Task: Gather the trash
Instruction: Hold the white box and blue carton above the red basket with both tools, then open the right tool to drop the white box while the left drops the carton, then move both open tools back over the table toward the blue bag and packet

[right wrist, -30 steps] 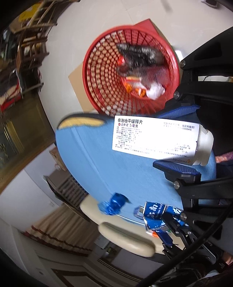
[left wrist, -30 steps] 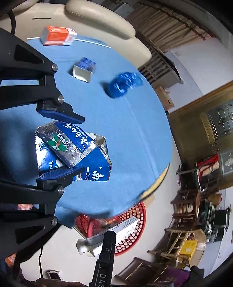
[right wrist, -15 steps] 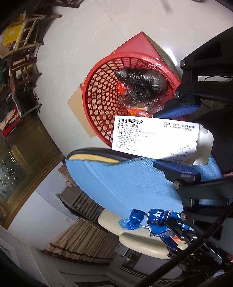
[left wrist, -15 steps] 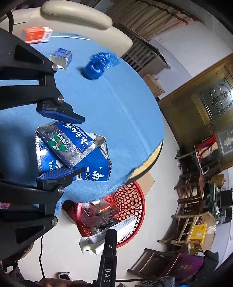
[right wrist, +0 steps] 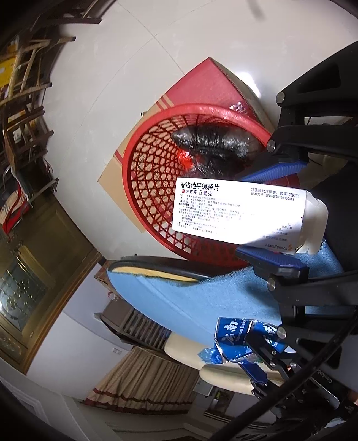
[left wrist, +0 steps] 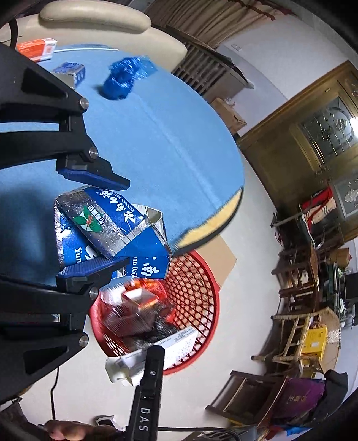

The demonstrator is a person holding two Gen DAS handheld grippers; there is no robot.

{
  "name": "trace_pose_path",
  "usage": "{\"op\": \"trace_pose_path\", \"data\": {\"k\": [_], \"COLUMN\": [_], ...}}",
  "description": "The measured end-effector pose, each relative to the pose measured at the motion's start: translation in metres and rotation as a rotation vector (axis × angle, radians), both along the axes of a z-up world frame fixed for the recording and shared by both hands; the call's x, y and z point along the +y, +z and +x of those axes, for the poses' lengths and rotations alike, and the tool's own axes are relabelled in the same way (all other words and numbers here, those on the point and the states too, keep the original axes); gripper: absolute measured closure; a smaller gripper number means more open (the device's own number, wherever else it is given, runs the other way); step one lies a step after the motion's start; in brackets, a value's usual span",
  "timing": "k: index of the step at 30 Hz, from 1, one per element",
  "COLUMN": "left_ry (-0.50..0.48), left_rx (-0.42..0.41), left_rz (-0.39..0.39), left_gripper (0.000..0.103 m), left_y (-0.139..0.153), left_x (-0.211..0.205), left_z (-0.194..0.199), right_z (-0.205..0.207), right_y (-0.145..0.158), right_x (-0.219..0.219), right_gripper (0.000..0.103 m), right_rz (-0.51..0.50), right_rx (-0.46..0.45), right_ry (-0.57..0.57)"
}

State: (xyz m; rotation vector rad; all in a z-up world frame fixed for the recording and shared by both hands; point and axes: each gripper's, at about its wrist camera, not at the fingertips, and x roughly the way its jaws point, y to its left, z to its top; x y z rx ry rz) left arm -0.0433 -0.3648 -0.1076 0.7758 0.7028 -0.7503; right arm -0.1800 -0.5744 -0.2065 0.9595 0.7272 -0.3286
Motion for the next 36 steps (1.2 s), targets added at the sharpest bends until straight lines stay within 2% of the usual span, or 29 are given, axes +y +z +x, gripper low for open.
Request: {"op": "trace_pose_path", "data": {"k": [6, 10, 14, 24, 36], "left_ry": [-0.059, -0.086, -0.091, -0.045, 0.039], "left_rx": [0.016, 0.017, 0.009, 0.0, 0.004], "left_rz": [-0.032, -0.052, -0.059, -0.076, -0.13], "left_gripper": [0.053, 0.046, 0.042, 0.042, 0.042], "left_y": [0.006, 0.011, 0.012, 0.014, 0.023], "left_x": [-0.022, -0.029, -0.027, -0.007, 0.036], "left_z": [-0.006, -0.009, -0.01, 0.001, 0.021], "right_z": [-0.014, -0.021, -0.023, -0.012, 0.009], "right_y": [0.002, 0.006, 0.011, 0.018, 0.038], "right_x": [-0.017, -0.025, -0.025, -0.013, 0.014], "right_gripper": [0.051, 0.04, 0.04, 0.04, 0.04], "right_rz": [0.037, 0.061, 0.055, 0.034, -0.017], "right_rx": [-0.011, -0.035, -0.041, -0.033, -0.023], "right_ry": [-0.061, -0.088, -0.092, -0.059, 0.006]}}
